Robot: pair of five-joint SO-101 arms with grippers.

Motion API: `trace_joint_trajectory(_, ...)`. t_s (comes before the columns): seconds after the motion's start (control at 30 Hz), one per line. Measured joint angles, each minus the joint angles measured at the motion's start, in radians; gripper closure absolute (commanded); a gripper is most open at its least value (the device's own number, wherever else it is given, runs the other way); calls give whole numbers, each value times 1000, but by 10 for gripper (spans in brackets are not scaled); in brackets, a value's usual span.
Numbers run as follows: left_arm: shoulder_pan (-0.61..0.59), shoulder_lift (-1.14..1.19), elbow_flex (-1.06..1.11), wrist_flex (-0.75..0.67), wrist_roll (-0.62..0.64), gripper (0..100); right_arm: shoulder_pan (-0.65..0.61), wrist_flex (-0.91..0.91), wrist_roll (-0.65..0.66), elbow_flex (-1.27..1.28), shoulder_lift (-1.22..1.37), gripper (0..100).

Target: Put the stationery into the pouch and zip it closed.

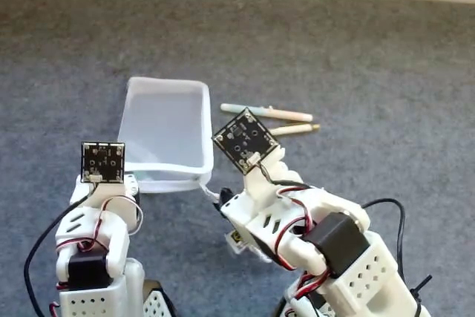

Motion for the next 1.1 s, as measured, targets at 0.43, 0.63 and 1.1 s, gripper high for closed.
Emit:
trace_joint_trajectory(0.43, 0, -5, 0, 25, -5, 994, 239, -253, -2, 269, 0, 761)
trace_joint_trajectory(0.63, 0, -5, 0, 25, -5, 992, 241, -261, -2, 275, 0, 761)
trace_joint_trajectory(1.1, 0, -6, 0, 25, -5, 992, 241, -367, -2, 275, 301, 761)
